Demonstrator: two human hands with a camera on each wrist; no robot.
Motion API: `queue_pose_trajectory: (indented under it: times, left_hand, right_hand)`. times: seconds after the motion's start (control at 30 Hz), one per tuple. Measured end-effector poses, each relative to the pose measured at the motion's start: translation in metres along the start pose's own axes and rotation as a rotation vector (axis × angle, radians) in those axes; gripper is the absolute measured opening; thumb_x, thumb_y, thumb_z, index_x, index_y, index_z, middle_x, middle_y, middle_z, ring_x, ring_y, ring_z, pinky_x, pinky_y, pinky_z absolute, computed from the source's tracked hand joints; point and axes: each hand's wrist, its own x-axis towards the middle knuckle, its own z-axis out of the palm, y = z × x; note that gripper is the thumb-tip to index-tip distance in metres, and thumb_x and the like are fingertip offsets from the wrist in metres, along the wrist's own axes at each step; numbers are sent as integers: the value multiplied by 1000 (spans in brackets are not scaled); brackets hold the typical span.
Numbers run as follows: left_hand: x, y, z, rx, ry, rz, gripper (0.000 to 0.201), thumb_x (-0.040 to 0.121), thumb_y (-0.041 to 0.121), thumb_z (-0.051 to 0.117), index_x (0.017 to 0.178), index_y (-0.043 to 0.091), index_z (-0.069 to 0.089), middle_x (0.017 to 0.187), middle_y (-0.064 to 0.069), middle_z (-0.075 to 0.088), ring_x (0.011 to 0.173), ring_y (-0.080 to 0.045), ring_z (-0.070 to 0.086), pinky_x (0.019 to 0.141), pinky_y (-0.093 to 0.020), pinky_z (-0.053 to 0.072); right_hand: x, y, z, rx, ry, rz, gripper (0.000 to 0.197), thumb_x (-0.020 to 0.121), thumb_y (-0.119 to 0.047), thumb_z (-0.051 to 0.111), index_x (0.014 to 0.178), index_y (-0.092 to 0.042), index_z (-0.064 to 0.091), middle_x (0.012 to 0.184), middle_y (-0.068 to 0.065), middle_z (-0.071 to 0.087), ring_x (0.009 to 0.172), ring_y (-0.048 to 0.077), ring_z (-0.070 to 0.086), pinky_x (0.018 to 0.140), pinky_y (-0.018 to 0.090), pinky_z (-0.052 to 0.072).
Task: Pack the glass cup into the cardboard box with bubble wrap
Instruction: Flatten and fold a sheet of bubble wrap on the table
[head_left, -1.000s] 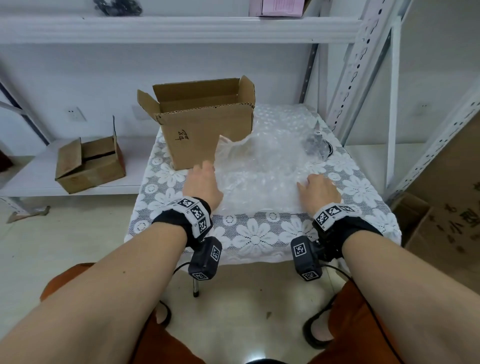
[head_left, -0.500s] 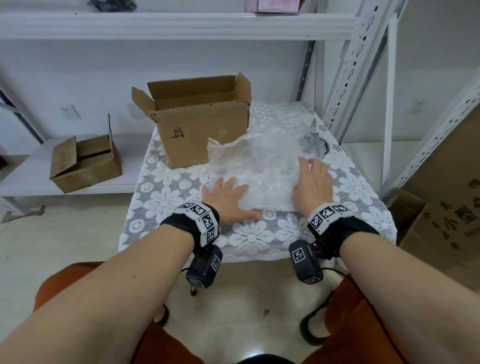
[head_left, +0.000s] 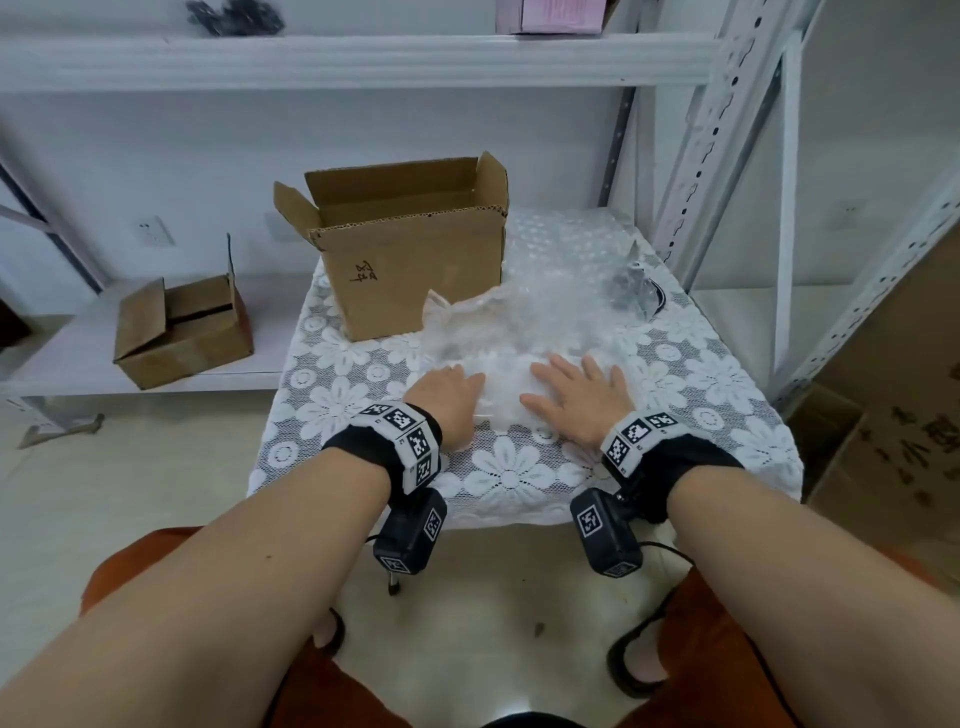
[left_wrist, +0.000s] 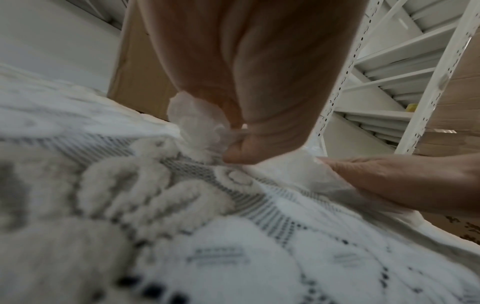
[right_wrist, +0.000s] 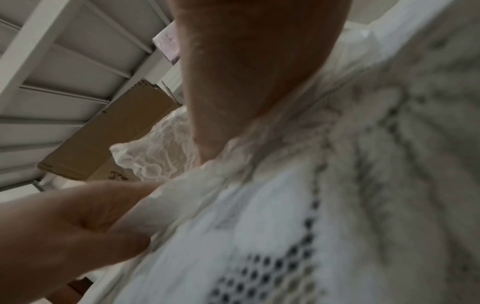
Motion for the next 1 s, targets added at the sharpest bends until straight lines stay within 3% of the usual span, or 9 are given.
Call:
queue_pose_trajectory:
  times: [0.1,0.27,0.37,0.57,0.67,0.77,0.87,0.9,1.0]
  left_hand:
    - [-3,-1,-4,-24,9,-1,49,86,1,47,133,14,44,129,-9,49,117,-26,50,90,-33,43]
    - [0,-3,-19,-77,-7,-55,49,88,-3,42,135,12,49,138,-8,50,124,-25,50,98,-34,44]
    - [2,-6,-31,-153,-35,-76,50,91,-2,43,138,12,48,142,-7,47,128,-25,48,101,-33,41]
    - [-2,-17,-48,-282,-43,-71,40,92,-2,36,122,3,62,123,-12,62,112,-27,56,80,-25,42]
    - [-1,-27,-46,-517,145,-137,30,97,12,40,117,10,61,116,-7,60,96,-21,58,73,-25,47]
    - [0,-37,-37,-817,428,-250,38,92,23,53,128,10,57,106,-8,62,80,-19,59,67,-28,51]
    - [3,-43,-29,-923,585,-342,23,88,26,58,93,4,60,78,-6,60,68,-20,54,58,-26,46]
    - [3,-44,-27,-948,605,-360,24,90,27,57,93,3,60,80,-6,60,74,-22,57,62,-28,48]
    - [3,-43,-24,-1032,613,-416,41,95,31,52,123,0,53,117,-12,60,106,-29,58,88,-34,49]
  right_hand:
    - [-2,0,-9,55,-48,31,80,82,-78,25,150,-39,13,161,-6,0,147,29,-3,114,60,-3]
    - [-9,2,-16,78,-142,-33,102,69,-79,52,151,-37,8,161,-5,-4,147,26,-5,114,61,0]
    - [-4,6,-16,36,-138,-40,93,78,-58,62,151,-35,9,160,-5,3,147,24,4,114,60,8]
    - [-12,11,-24,10,2,93,67,90,-15,49,150,-27,20,152,-3,35,141,20,30,117,54,2]
    - [-13,17,-25,84,121,118,58,88,-11,49,143,-22,35,140,1,52,128,23,47,115,49,20]
    - [-15,20,-30,296,354,188,39,88,-11,49,126,-14,57,111,5,66,99,23,61,88,36,49]
    - [-13,25,-33,493,536,248,27,89,-19,52,110,-4,60,86,1,57,81,22,55,70,28,42]
    - [-12,26,-33,582,575,259,24,89,-23,54,105,-6,59,83,1,56,81,23,54,69,29,42]
    - [-6,29,-30,780,659,265,28,87,-29,60,91,-2,61,86,12,67,75,26,58,73,39,52]
